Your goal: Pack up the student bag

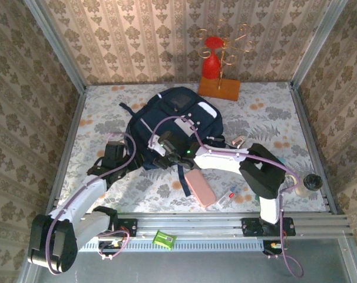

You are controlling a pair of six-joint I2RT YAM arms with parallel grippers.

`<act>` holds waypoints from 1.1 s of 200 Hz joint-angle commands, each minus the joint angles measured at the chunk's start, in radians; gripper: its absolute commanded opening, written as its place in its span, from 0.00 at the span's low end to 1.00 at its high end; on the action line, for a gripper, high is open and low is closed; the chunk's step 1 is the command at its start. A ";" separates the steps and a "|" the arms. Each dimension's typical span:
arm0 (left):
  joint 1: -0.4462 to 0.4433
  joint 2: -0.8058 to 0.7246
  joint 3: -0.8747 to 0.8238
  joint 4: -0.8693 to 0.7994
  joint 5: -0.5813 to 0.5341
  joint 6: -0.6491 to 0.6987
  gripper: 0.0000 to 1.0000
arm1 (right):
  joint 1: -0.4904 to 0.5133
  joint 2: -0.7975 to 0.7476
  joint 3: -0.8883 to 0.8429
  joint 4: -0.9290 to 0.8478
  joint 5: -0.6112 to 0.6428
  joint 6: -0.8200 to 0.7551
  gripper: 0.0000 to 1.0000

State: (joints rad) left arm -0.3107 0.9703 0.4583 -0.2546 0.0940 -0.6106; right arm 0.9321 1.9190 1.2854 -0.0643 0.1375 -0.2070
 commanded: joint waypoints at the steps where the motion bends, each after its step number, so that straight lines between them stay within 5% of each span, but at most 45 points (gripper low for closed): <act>1: 0.012 -0.024 -0.013 -0.015 0.019 -0.005 0.55 | -0.002 0.053 0.056 -0.055 0.099 -0.067 0.73; 33: 0.013 -0.030 -0.015 -0.014 0.029 0.001 0.55 | 0.008 0.106 0.090 -0.052 0.228 -0.098 0.63; 67: 0.013 -0.042 -0.021 -0.012 0.049 0.004 0.55 | 0.013 0.095 0.094 -0.018 0.296 -0.100 0.27; 102: -0.001 -0.122 -0.024 -0.006 0.103 0.022 0.55 | -0.003 -0.007 0.092 -0.025 0.210 -0.010 0.01; 164: -0.073 -0.208 0.020 0.031 0.179 0.099 0.55 | -0.107 -0.147 0.119 -0.094 -0.126 0.205 0.00; 220: -0.199 -0.142 0.081 0.082 0.182 0.140 0.54 | -0.166 -0.140 0.201 -0.184 -0.277 0.341 0.00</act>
State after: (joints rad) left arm -0.4580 0.8013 0.4896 -0.2272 0.2550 -0.5144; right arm 0.7845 1.8111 1.4132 -0.2298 -0.0326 0.0280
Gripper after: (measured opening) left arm 0.551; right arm 0.067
